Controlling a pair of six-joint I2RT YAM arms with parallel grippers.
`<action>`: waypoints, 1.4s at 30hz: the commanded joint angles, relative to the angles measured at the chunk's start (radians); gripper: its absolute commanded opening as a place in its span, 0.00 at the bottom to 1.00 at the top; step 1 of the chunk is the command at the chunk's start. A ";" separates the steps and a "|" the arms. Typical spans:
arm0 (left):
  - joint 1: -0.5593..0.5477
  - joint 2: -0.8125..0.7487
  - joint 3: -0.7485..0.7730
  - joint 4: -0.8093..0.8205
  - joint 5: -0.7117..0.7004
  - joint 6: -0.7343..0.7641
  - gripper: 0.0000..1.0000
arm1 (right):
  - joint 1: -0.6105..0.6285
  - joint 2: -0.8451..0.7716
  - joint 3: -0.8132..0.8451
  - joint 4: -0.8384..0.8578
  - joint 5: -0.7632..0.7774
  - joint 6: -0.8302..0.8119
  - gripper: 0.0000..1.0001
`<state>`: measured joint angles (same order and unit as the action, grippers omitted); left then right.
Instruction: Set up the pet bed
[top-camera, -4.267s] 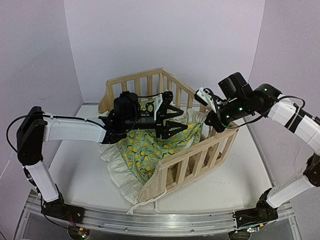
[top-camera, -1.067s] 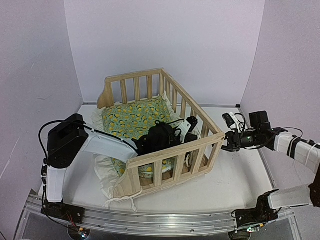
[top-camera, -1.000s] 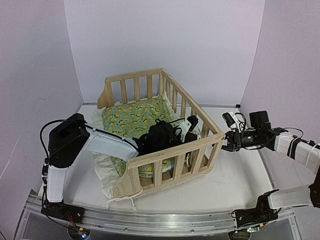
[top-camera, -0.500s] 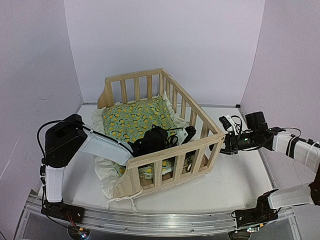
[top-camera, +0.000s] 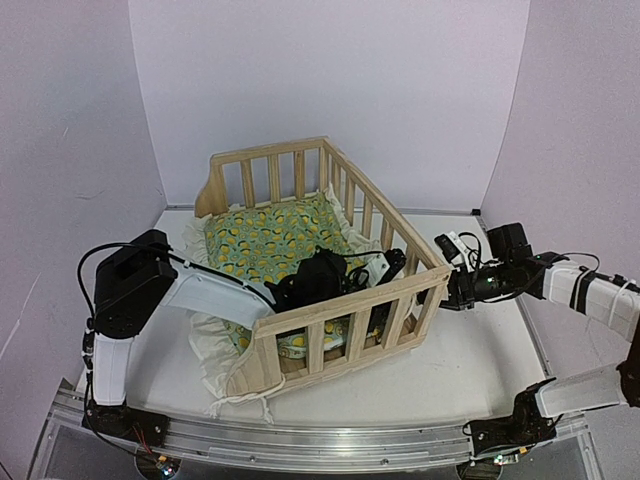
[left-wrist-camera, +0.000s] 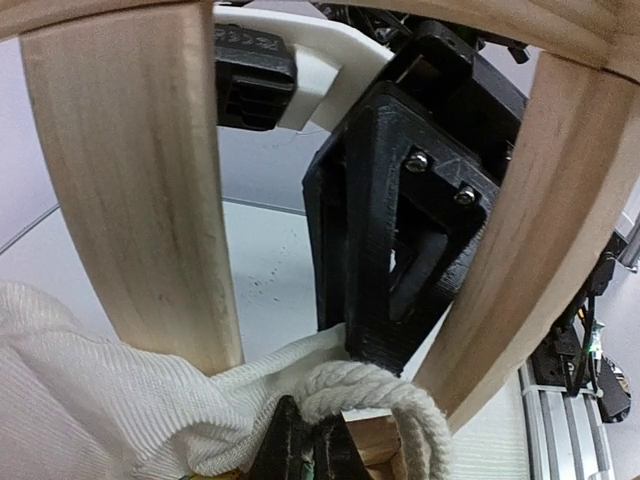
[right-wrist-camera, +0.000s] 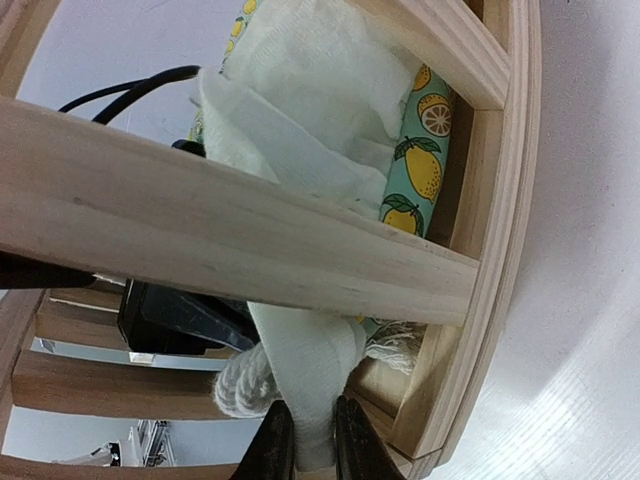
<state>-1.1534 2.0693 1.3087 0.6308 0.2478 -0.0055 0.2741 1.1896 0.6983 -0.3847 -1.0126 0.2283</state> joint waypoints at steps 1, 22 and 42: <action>-0.003 0.028 0.061 0.052 -0.082 0.004 0.00 | 0.004 -0.023 0.043 0.016 -0.028 -0.029 0.18; -0.004 0.033 0.057 0.079 -0.238 -0.037 0.00 | 0.026 0.047 0.072 0.029 -0.062 -0.076 0.13; -0.004 0.016 0.039 0.079 -0.321 -0.030 0.00 | 0.032 -0.042 0.138 -0.223 0.149 -0.013 0.26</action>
<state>-1.1847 2.1017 1.3258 0.6392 0.0475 -0.0284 0.2993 1.1473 0.8265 -0.5770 -0.7856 0.2329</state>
